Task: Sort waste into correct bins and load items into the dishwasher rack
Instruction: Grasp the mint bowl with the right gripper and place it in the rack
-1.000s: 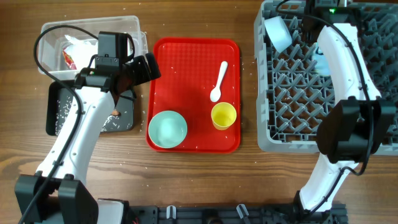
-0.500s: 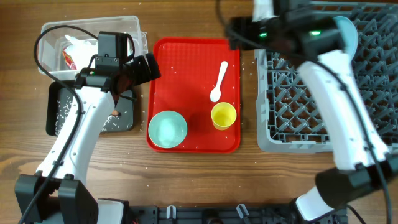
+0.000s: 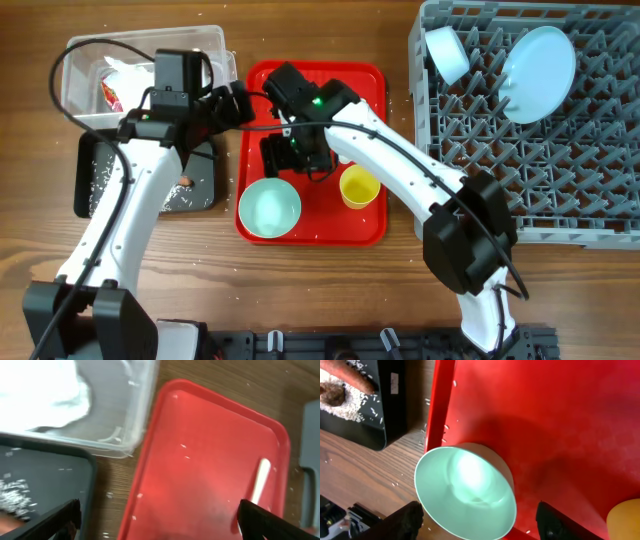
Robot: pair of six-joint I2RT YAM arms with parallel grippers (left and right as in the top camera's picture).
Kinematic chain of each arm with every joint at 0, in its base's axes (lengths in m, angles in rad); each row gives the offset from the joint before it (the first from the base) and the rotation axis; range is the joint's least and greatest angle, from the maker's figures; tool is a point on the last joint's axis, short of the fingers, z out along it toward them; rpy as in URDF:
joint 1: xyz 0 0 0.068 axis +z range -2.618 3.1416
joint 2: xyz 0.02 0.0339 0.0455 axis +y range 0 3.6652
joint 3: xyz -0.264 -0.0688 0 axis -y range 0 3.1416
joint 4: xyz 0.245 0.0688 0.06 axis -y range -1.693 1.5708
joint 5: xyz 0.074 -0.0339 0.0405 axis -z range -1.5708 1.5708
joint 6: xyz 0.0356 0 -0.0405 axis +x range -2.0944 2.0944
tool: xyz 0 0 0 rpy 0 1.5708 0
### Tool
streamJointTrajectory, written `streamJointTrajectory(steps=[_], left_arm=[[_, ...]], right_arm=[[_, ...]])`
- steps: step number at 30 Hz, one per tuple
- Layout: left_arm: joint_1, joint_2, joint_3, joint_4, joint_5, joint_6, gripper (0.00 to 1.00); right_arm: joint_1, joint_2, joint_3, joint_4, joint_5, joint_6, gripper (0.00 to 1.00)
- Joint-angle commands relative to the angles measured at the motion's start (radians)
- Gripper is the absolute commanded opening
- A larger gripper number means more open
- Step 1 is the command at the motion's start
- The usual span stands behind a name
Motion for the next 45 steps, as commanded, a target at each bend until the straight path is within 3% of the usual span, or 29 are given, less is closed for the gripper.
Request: streamJointTrajectory(steps=[1,3,8,16,17,20,27,31,35,39,45], left_arm=[[0.126,-0.059,0.032,-0.011,-0.112,-0.203,1.0],[0.217,-0.084,0.032,-0.015,-0.112,-0.274,1.0],[0.387,-0.091,0.032,-0.025,-0.081,-0.28,1.0],[0.42,-0.091,0.032,-0.027,-0.082,-0.28,1.0],[0.42,-0.091,0.032,-0.027,-0.082,-0.28,1.0],[0.42,-0.091,0.032,-0.027,-0.082,-0.28,1.0],[0.42,-0.091,0.032,-0.027,-0.082,-0.28,1.0],[0.42,-0.091,0.032,-0.027,-0.082,-0.28,1.0],[0.42,-0.091,0.032,-0.027,-0.082,-0.28,1.0],[0.42,-0.091,0.032,-0.027,-0.082,-0.28,1.0],[0.42,-0.091,0.032,-0.027,-0.082,-0.28,1.0]], right_arm=[[-0.004,0.027,0.002,0.001,0.018,0.019,0.74],[-0.004,0.041,-0.023,0.02,0.02,0.019,0.73],[-0.005,0.042,-0.151,0.103,-0.013,0.048,0.66],[-0.005,0.044,-0.214,0.158,-0.017,0.073,0.28],[-0.005,0.044,-0.214,0.158,-0.017,0.073,0.19],[-0.005,0.06,-0.214,0.158,-0.025,0.074,0.04],[-0.065,0.038,-0.174,0.154,-0.095,0.044,0.04],[-0.141,-0.135,-0.114,0.126,-0.053,-0.013,0.04],[-0.293,-0.37,-0.085,0.043,0.143,-0.058,0.04],[-0.464,-0.553,-0.085,-0.115,0.676,-0.055,0.05],[-0.492,-0.514,-0.126,-0.249,1.225,-0.008,0.04]])
